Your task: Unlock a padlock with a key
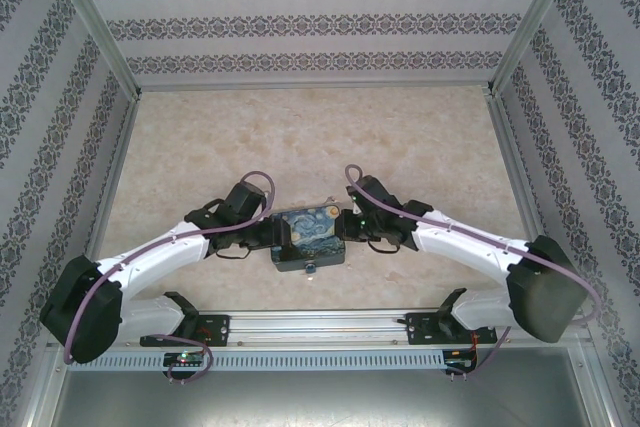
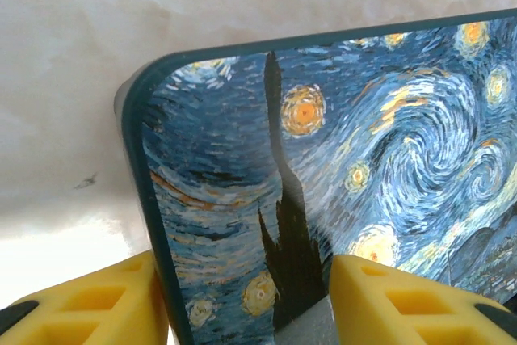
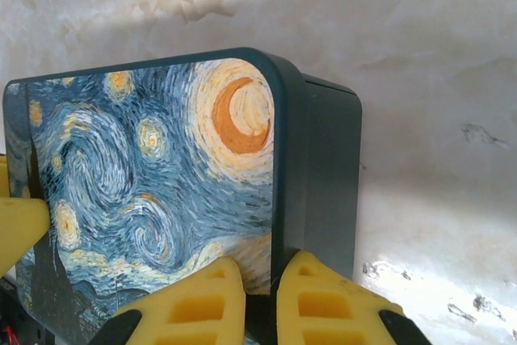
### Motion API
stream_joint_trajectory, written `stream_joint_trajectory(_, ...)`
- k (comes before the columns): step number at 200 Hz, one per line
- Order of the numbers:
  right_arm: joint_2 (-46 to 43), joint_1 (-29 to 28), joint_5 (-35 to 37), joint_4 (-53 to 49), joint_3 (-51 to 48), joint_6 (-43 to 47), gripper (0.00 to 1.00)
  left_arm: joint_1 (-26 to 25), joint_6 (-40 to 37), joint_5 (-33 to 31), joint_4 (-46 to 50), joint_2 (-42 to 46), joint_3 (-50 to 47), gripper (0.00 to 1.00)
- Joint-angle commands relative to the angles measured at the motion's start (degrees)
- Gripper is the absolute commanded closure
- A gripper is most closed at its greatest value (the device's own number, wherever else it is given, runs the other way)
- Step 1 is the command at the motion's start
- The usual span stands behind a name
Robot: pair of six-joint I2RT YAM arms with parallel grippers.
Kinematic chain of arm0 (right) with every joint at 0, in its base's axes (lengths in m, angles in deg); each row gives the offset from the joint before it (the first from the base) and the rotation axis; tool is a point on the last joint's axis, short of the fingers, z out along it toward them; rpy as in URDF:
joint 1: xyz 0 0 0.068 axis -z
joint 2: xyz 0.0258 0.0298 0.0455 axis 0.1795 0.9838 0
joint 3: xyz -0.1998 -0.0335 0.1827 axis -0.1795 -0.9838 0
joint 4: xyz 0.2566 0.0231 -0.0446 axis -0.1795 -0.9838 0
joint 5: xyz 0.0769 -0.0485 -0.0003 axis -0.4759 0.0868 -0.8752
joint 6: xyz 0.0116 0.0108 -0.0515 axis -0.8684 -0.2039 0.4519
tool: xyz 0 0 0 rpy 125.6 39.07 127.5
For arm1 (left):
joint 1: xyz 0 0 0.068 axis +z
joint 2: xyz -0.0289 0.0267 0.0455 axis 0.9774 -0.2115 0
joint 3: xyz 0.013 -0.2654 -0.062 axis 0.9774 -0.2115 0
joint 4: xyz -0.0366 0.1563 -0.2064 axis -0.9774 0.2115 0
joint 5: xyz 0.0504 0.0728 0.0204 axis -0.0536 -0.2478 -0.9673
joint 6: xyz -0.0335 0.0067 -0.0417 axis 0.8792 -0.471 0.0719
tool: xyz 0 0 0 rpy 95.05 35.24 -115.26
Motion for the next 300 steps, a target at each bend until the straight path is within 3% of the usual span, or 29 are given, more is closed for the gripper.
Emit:
stream_joint_trajectory(1,3.8,-2.8,-9.9,11.2,6.7,1.7,0.90,-1.6,-1.8,7.3,-7.7,0.9,5.1,0.48)
stream_joint_trajectory(72,17.2,-3.1,-14.3,15.7,16.9,2.0,0.89,3.2,-1.3,-0.4,-4.2,2.4,2.9,0.48)
stream_joint_trajectory(136,30.8,-2.7,-17.1,16.7,30.6,2.2,0.87,10.5,-3.5,-2.5,-4.0,2.1,4.1,0.44)
stream_joint_trajectory(177,38.9,1.6,-19.0,16.4,40.2,2.2,0.87,13.4,-7.0,-0.9,-7.8,-7.2,10.4,0.43)
stream_joint_trajectory(227,44.8,7.9,-20.5,15.3,48.1,2.2,0.86,13.6,-10.1,3.5,-10.5,-24.8,26.1,0.42)
stream_joint_trajectory(263,41.8,11.4,-19.3,15.7,44.3,2.6,0.86,13.6,-10.0,7.3,-10.8,-34.7,36.9,0.41)
stream_joint_trajectory(300,35.9,13.1,-17.6,17.7,35.5,2.8,0.85,13.5,-9.2,9.1,-11.0,-39.1,42.2,0.39)
